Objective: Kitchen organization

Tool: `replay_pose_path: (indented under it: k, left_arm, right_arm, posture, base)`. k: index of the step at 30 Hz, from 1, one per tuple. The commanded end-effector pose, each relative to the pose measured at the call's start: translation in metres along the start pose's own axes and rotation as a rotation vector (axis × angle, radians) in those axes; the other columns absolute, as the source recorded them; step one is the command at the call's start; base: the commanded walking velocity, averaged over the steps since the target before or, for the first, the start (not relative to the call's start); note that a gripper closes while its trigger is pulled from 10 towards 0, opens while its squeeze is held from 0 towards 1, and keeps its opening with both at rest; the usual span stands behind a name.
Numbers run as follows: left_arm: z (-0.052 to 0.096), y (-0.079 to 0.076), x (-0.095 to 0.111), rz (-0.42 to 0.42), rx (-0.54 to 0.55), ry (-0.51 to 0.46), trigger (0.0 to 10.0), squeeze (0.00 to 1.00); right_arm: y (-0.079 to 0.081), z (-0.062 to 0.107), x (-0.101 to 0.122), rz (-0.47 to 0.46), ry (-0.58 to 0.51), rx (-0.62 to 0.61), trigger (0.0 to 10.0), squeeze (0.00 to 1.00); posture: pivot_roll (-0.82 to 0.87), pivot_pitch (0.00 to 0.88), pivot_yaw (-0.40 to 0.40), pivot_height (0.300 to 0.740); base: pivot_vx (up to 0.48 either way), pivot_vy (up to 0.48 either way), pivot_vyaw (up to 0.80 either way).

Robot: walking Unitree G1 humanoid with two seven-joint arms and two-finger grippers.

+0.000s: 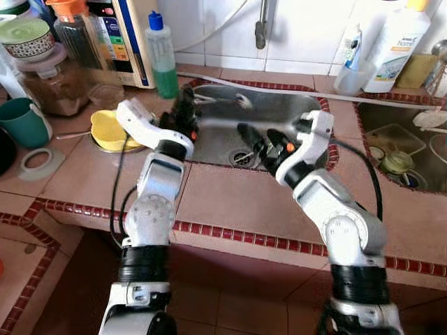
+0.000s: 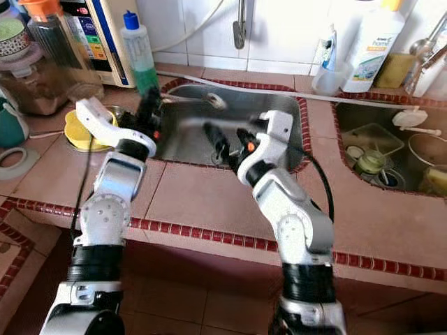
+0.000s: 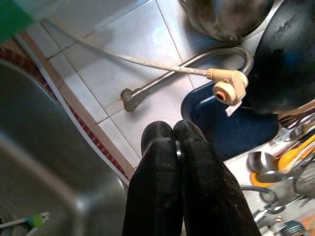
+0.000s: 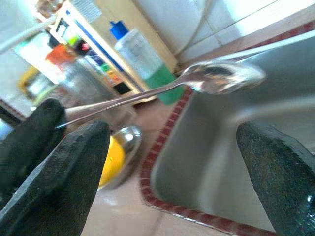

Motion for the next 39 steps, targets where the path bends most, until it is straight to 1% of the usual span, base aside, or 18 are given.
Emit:
replay_pose_path:
  k: [1, 2, 4, 5, 7, 9, 10, 11, 19, 20, 21, 23, 26, 29, 31, 34, 36, 39]
  left_arm:
    - [0.003, -0.006, -0.008, 0.033, 0.001, 0.011, 0.1, 0.00]
    - [0.004, -0.007, -0.011, 0.029, -0.001, 0.019, 0.1, 0.00]
    - [0.006, -0.010, -0.014, 0.037, -0.008, 0.037, 0.1, 0.00]
    - [0.006, -0.010, -0.014, 0.037, -0.008, 0.037, 0.1, 0.00]
    - [0.007, -0.014, -0.017, 0.046, -0.020, 0.057, 0.0, 0.00]
    - [0.007, -0.017, -0.021, 0.041, -0.038, 0.082, 0.0, 0.00]
    - [0.007, -0.017, -0.021, 0.041, -0.038, 0.082, 0.0, 0.00]
    - [0.008, -0.018, -0.022, 0.043, -0.043, 0.093, 0.1, 0.00]
    - [0.008, -0.018, -0.022, 0.043, -0.043, 0.093, 0.1, 0.00]
    - [0.008, -0.024, -0.026, 0.044, -0.064, 0.126, 0.0, 0.00]
    - [0.009, -0.028, -0.030, 0.035, -0.079, 0.149, 0.0, 0.00]
    - [0.012, -0.031, -0.033, 0.017, -0.083, 0.174, 0.2, 0.00]
    - [0.014, -0.025, -0.033, -0.008, -0.063, 0.175, 0.4, 0.00]
    - [0.014, -0.015, -0.030, -0.049, -0.021, 0.166, 0.8, 0.00]
    - [0.011, -0.009, -0.025, -0.065, 0.004, 0.155, 1.1, 0.00]
    - [0.010, -0.011, -0.023, -0.081, -0.003, 0.158, 1.0, 0.00]
    - [0.010, -0.011, -0.024, -0.118, -0.006, 0.167, 1.6, 0.00]
    - [0.010, -0.006, -0.023, -0.154, 0.014, 0.160, 1.9, 0.00]
  right_arm:
    - [0.005, -0.002, -0.001, 0.077, 0.022, 0.023, 10.0, 0.00]
    - [0.010, -0.003, -0.005, 0.200, 0.052, 0.056, 10.0, 0.00]
    - [0.014, -0.002, -0.012, 0.348, 0.096, 0.095, 10.0, 0.00]
    - [0.014, -0.002, -0.012, 0.348, 0.096, 0.095, 10.0, 0.00]
    - [0.014, -0.001, -0.015, 0.416, 0.125, 0.116, 10.0, 0.00]
    - [0.014, 0.002, -0.023, 0.588, 0.192, 0.182, 10.0, 0.00]
    - [0.014, 0.002, -0.023, 0.588, 0.192, 0.182, 10.0, 0.00]
    - [0.014, 0.002, -0.025, 0.664, 0.216, 0.208, 10.0, 0.00]
    - [0.014, 0.002, -0.025, 0.664, 0.216, 0.208, 10.0, 0.00]
    - [0.012, -0.002, -0.023, 0.824, 0.212, 0.226, 10.0, 0.00]
    - [0.009, -0.006, -0.019, 0.935, 0.196, 0.225, 10.0, 0.00]
    - [0.009, -0.010, -0.014, 1.059, 0.179, 0.241, 10.0, 0.00]
    - [0.012, -0.010, -0.013, 1.059, 0.178, 0.265, 10.0, 0.00]
    - [0.014, -0.005, -0.018, 1.036, 0.238, 0.324, 10.0, 0.00]
    - [0.014, -0.001, -0.019, 1.072, 0.247, 0.351, 10.0, 0.00]
    - [0.005, -0.003, -0.013, 1.147, 0.211, 0.318, 10.0, 0.00]
    - [0.004, -0.002, -0.013, 1.122, 0.222, 0.329, 10.0, 0.00]
    - [0.004, 0.002, -0.013, 1.099, 0.256, 0.360, 10.0, 0.00]
  posture:
    - [-0.05, 0.099, 0.042, 0.740]
    - [-0.05, 0.099, 0.042, 0.740]
    - [-0.05, 0.098, 0.040, 0.740]
    - [-0.05, 0.098, 0.040, 0.740]
    - [-0.05, 0.098, 0.039, 0.740]
    - [-0.05, 0.096, 0.041, 0.740]
    - [-0.05, 0.096, 0.041, 0.740]
    - [-0.05, 0.096, 0.041, 0.740]
    - [-0.05, 0.096, 0.041, 0.740]
    - [-0.04, 0.092, 0.045, 0.740]
    - [-0.03, 0.092, 0.044, 0.740]
    - [-0.03, 0.092, 0.044, 0.740]
    - [-0.03, 0.093, 0.045, 0.740]
    - [-0.03, 0.093, 0.045, 0.740]
    - [-0.03, 0.094, 0.046, 0.740]
    - [-0.03, 0.094, 0.050, 0.740]
    - [-0.03, 0.093, 0.051, 0.740]
    - [-0.03, 0.093, 0.051, 0.740]
  base:
    - [0.000, 0.000, 0.00]
    - [0.000, 0.000, 0.00]
    - [0.000, 0.000, 0.00]
    - [0.000, 0.000, 0.00]
    - [0.000, 0.000, 0.00]
    - [0.000, 0.000, 0.00]
    - [0.000, 0.000, 0.00]
    - [0.000, 0.000, 0.00]
    - [0.000, 0.000, 0.00]
    - [0.000, 0.000, 0.00]
    - [0.000, 0.000, 0.00]
    - [0.000, 0.000, 0.00]
    - [0.000, 0.000, 0.00]
    - [0.000, 0.000, 0.00]
    - [0.000, 0.000, 0.00]
    - [0.000, 0.000, 0.00]
    - [0.000, 0.000, 0.00]
    - [0.000, 0.000, 0.00]
Point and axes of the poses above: a point about 5 cm out from each wrist's last joint towards the gripper, its own z axis pointing back from the gripper into the wrist, its own x axis along the axis of the wrist's last joint, y = z × x, the point moved 4 cm from there along -z, pointing out of the wrist towards the gripper, and after that the axes turned 15 degrees about -z, right-handed, at the moved point
